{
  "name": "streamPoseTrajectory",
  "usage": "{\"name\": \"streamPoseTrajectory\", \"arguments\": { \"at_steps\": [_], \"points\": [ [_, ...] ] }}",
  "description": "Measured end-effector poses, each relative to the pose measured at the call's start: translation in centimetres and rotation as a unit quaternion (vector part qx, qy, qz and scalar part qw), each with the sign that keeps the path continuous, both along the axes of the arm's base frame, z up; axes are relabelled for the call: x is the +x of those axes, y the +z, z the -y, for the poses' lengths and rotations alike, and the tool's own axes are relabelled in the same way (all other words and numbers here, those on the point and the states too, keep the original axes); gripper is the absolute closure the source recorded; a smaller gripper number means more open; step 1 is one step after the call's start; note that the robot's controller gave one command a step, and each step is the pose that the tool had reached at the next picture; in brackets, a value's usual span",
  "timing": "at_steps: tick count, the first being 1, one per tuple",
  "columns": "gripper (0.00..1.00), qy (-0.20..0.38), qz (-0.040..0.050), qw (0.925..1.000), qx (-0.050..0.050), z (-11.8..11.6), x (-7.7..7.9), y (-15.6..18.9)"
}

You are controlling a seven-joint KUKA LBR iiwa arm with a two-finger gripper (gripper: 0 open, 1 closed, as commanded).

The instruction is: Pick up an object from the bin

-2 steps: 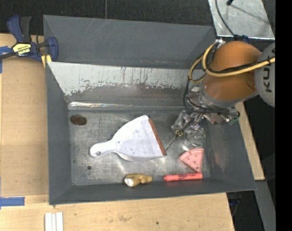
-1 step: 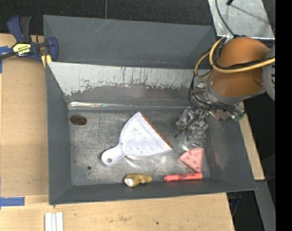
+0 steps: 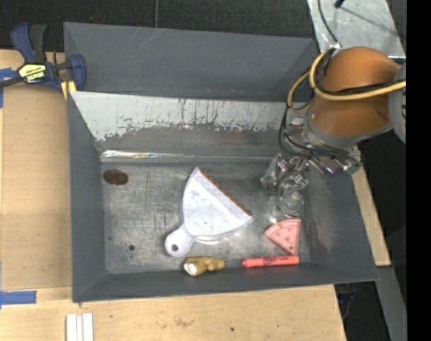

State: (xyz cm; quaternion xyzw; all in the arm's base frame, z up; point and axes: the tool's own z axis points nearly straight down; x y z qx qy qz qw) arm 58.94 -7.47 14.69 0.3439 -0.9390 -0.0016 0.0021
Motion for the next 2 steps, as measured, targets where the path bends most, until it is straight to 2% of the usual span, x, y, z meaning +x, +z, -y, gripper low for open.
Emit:
{"name": "streamPoseTrajectory", "arguments": {
  "at_steps": [1, 2],
  "points": [
    [1.00, 0.011, 0.0009, 0.9999, 0.000, -0.7, -0.7, 5.8],
    [1.00, 0.007, 0.0028, 1.0000, 0.000, 0.2, 0.2, 12.0]
  ]
}}
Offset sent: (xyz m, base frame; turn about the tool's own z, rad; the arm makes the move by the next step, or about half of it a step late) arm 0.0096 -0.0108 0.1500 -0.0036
